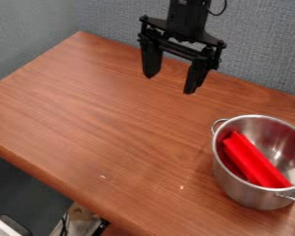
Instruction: Put the red object in the metal pot
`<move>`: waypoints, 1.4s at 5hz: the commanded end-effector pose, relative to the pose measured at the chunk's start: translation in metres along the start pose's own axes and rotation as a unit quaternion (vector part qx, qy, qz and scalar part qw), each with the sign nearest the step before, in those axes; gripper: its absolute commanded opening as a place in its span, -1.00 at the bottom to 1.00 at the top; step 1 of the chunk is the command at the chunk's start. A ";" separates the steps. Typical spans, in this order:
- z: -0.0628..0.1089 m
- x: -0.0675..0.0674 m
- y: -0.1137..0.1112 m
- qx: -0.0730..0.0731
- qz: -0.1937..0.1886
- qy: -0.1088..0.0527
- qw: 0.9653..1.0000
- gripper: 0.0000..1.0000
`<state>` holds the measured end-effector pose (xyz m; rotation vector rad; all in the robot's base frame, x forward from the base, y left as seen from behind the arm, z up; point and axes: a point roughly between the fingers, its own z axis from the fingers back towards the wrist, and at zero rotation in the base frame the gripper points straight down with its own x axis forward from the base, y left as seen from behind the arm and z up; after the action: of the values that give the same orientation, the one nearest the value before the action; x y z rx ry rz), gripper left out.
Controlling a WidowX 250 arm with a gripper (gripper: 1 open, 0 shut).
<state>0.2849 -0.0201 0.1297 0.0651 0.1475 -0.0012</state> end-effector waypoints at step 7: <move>0.007 0.001 0.005 -0.005 -0.001 -0.009 1.000 1.00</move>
<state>0.2841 -0.0201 0.1289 0.0579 0.1565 -0.0198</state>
